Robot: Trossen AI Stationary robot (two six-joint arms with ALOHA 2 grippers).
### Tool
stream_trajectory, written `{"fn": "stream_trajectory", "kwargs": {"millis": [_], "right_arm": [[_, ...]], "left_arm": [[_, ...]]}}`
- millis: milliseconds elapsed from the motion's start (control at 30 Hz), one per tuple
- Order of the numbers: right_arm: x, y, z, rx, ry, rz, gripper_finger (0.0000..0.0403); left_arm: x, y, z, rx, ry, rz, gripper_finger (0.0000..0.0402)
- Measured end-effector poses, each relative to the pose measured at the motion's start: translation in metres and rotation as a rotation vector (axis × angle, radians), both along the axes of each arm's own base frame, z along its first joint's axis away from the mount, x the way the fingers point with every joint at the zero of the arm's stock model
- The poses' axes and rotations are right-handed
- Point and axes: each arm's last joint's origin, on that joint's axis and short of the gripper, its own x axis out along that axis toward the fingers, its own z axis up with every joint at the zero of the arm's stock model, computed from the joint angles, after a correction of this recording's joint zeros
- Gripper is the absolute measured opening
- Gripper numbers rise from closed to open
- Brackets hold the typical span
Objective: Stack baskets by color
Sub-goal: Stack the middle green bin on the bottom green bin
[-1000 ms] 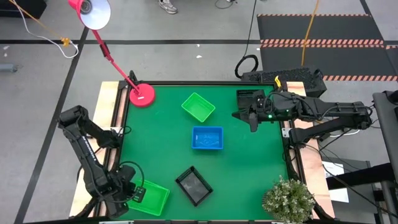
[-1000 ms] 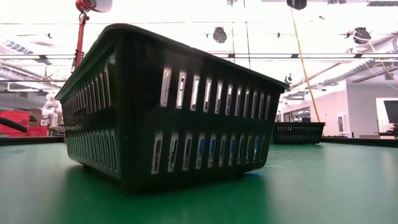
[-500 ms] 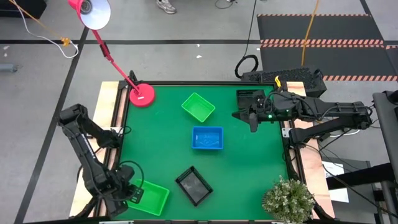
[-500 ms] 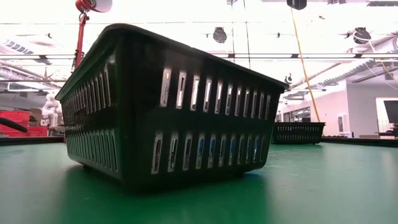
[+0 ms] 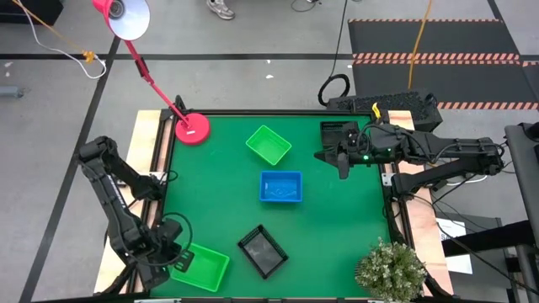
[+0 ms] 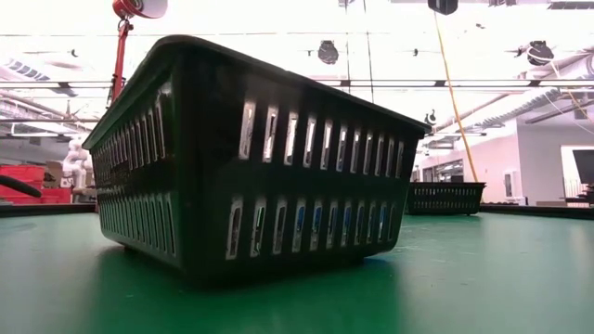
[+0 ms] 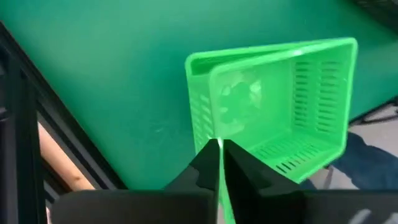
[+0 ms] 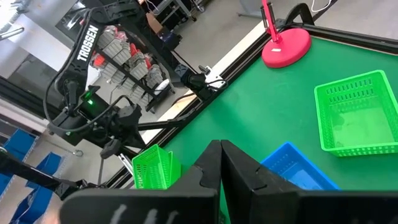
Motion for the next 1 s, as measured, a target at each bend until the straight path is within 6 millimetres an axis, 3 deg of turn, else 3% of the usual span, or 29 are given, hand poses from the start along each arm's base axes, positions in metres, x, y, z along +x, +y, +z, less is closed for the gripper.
{"fn": "stream_trajectory", "kwargs": {"millis": [233, 433, 567, 833, 1000], "right_arm": [[0.000, 0.000, 0.000, -0.007, 0.001, 0.002, 0.0000], [0.000, 0.000, 0.000, -0.007, 0.001, 0.002, 0.0000], [0.000, 0.000, 0.000, -0.010, 0.002, 0.003, 0.0000], [0.000, 0.000, 0.000, -0.012, 0.002, 0.007, 0.0000], [0.000, 0.000, 0.000, -0.010, 0.002, 0.007, 0.0000]], "left_arm": [[-0.001, 0.001, -0.026, -0.005, -0.001, 0.007, 0.0004], [-0.003, 0.004, -0.010, -0.062, -0.032, 0.037, 0.0004], [-0.001, 0.005, -0.012, -0.043, -0.071, 0.052, 0.0006], [0.004, 0.014, -0.027, -0.050, 0.033, 0.068, 0.0098], [0.005, 0.016, -0.049, -0.062, 0.038, 0.080, 0.0163]]}}
